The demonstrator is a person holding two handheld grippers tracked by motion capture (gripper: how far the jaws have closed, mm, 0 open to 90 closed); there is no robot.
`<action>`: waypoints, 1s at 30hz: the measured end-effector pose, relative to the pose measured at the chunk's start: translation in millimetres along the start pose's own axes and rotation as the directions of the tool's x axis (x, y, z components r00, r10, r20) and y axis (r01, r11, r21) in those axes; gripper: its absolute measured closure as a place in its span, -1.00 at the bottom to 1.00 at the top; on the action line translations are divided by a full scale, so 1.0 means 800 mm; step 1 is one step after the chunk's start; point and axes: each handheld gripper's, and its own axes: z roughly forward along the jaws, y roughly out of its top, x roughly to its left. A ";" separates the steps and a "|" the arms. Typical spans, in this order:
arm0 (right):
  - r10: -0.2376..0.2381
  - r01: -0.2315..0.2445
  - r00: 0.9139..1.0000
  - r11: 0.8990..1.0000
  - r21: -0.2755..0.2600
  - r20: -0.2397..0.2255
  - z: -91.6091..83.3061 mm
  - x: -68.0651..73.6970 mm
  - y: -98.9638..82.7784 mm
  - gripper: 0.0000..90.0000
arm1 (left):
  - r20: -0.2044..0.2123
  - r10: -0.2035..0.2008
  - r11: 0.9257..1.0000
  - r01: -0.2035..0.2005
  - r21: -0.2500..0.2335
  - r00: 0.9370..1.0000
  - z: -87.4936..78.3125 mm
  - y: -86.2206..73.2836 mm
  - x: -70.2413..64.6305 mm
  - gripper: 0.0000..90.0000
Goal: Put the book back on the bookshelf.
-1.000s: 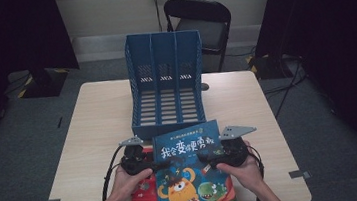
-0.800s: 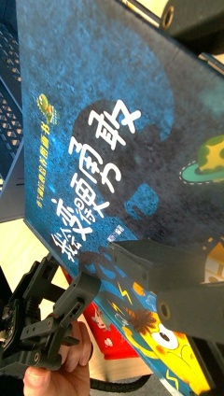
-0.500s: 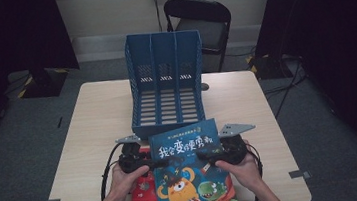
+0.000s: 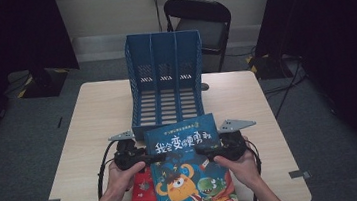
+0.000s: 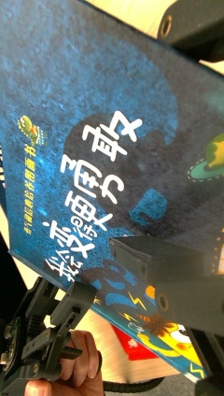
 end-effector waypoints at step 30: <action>0.001 -0.004 1.000 0.995 -0.100 -0.027 0.001 -0.004 0.064 -0.13 | -0.006 0.041 0.981 -0.042 -0.191 0.999 -0.053 0.045 -0.009 0.21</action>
